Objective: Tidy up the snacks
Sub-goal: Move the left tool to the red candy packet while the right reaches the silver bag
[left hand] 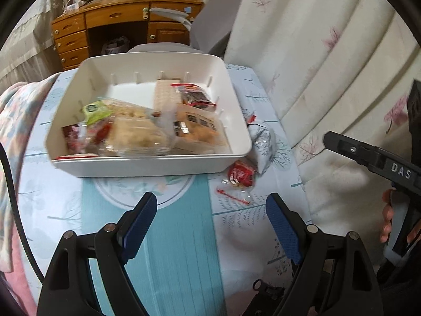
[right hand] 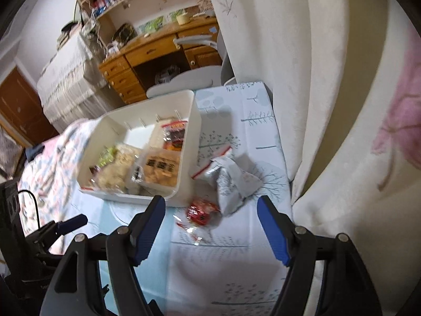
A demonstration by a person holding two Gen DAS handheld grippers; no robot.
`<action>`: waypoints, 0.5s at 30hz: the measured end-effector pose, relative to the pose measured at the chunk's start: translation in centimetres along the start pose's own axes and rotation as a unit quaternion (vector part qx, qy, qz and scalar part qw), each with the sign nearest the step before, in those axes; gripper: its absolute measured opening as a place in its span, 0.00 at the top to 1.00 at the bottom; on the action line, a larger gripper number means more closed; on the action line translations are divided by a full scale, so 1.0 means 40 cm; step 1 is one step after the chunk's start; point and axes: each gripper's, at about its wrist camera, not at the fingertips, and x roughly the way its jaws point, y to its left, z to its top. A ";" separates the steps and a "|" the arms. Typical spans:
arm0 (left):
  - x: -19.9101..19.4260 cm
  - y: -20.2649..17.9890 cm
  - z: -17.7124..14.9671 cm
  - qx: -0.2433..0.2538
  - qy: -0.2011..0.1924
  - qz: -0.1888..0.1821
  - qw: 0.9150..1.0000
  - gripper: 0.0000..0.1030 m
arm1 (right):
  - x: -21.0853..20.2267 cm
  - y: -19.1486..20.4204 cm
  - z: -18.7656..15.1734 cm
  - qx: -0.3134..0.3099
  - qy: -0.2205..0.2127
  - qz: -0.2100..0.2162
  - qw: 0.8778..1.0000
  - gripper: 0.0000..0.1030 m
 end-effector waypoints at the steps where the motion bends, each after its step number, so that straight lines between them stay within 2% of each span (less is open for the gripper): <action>1: 0.018 -0.014 -0.006 0.004 -0.002 -0.001 1.000 0.18 | 0.008 -0.004 -0.001 -0.006 0.003 -0.003 1.000 0.29; 7: 0.090 -0.082 -0.036 0.038 -0.017 0.009 0.999 0.18 | 0.066 -0.014 -0.010 -0.065 0.007 -0.019 0.998 0.29; 15: 0.185 -0.148 -0.055 0.075 -0.049 0.030 0.996 0.18 | 0.159 -0.018 -0.012 -0.161 -0.017 -0.034 0.986 0.29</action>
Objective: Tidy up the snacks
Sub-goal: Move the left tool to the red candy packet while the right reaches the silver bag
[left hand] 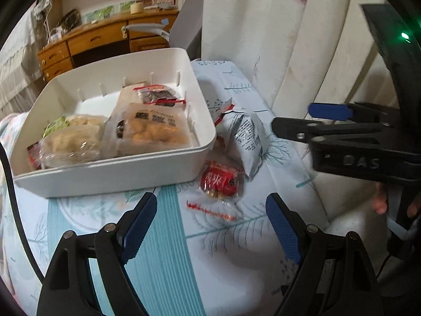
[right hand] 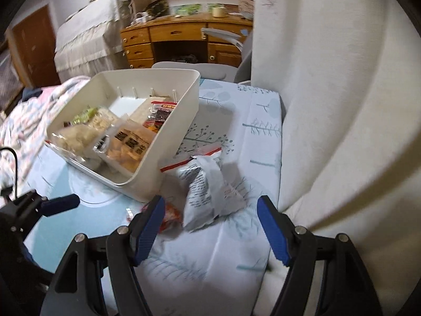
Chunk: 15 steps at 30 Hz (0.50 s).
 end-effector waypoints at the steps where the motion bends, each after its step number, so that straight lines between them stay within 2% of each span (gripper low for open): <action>1: 0.008 -0.002 -0.001 0.003 -0.003 0.000 1.000 0.18 | 0.015 -0.002 -0.001 -0.008 -0.003 0.002 1.000 0.29; 7: 0.075 -0.032 -0.004 0.037 -0.015 0.017 0.999 0.18 | 0.091 -0.015 -0.012 -0.025 -0.002 0.010 1.000 0.29; 15: 0.142 -0.046 -0.004 0.044 -0.011 0.028 0.999 0.19 | 0.167 -0.028 -0.030 -0.031 0.006 0.032 0.999 0.29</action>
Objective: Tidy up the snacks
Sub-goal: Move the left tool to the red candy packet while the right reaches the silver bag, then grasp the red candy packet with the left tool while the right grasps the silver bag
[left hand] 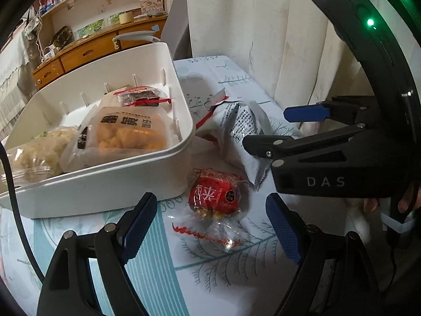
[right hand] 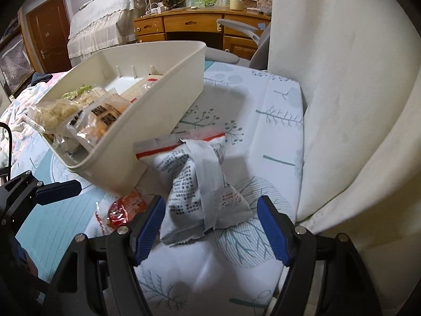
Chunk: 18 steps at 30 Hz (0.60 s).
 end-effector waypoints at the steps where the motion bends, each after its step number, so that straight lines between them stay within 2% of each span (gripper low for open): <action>1: 0.003 -0.004 -0.002 0.001 0.001 0.002 1.000 0.19 | 0.009 -0.002 -0.002 0.000 0.001 0.002 1.000 0.29; 10: 0.047 -0.009 0.004 -0.016 0.027 -0.005 0.999 0.29 | 0.045 -0.006 -0.007 0.005 -0.005 0.034 0.999 0.30; 12: 0.055 -0.010 0.003 -0.020 0.035 -0.004 0.999 0.42 | 0.050 -0.008 -0.006 0.007 -0.005 0.038 0.999 0.30; 14: 0.067 -0.008 0.005 -0.022 0.045 0.004 0.999 0.48 | 0.052 -0.012 -0.007 0.010 -0.005 0.041 0.999 0.31; 18: 0.065 -0.006 0.001 -0.034 0.046 0.001 0.998 0.49 | 0.053 -0.013 -0.008 0.014 -0.005 0.042 0.999 0.34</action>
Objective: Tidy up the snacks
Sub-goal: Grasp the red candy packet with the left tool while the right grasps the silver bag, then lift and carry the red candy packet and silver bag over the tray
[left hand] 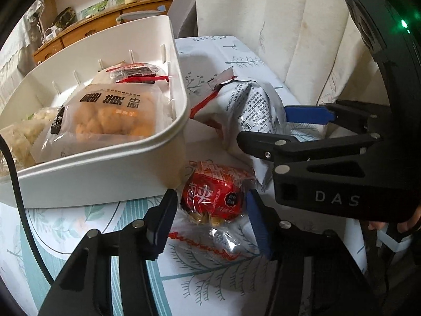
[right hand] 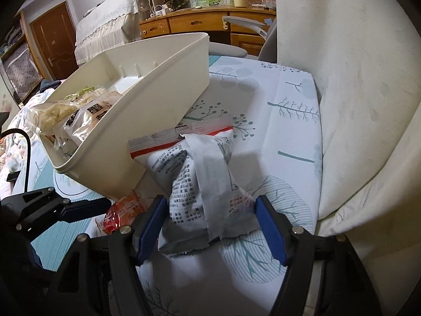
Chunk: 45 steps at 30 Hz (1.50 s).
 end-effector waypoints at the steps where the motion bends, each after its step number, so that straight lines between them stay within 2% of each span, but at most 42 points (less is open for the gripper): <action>1: 0.000 0.001 -0.001 -0.002 0.000 -0.001 1.000 0.49 | 0.000 -0.001 0.000 0.002 0.001 0.000 1.000 0.35; 6: -0.004 0.009 -0.004 -0.009 0.007 -0.003 1.000 0.50 | 0.002 -0.009 -0.001 0.024 0.013 -0.001 1.000 0.41; 13: -0.034 0.027 -0.022 -0.021 0.044 -0.019 0.999 0.51 | -0.006 -0.001 -0.006 0.049 0.045 -0.002 0.998 0.45; 18: -0.099 0.063 -0.049 -0.029 0.065 -0.038 0.997 0.52 | -0.019 0.022 -0.016 0.077 0.083 -0.008 0.994 0.46; 23: -0.176 0.100 -0.080 -0.004 0.079 -0.043 0.996 0.52 | -0.050 0.053 -0.042 0.116 0.113 -0.010 0.987 0.46; 29: -0.275 0.181 -0.084 -0.012 0.082 -0.062 0.995 0.51 | -0.100 0.088 -0.062 0.181 0.127 -0.010 0.975 0.46; 35: -0.367 0.271 -0.031 -0.005 0.045 -0.058 0.997 0.51 | -0.173 0.135 -0.041 0.225 0.105 -0.028 0.968 0.46; 45: -0.465 0.405 0.051 0.022 0.030 -0.076 0.996 0.51 | -0.275 0.224 0.036 0.268 0.009 -0.056 0.962 0.46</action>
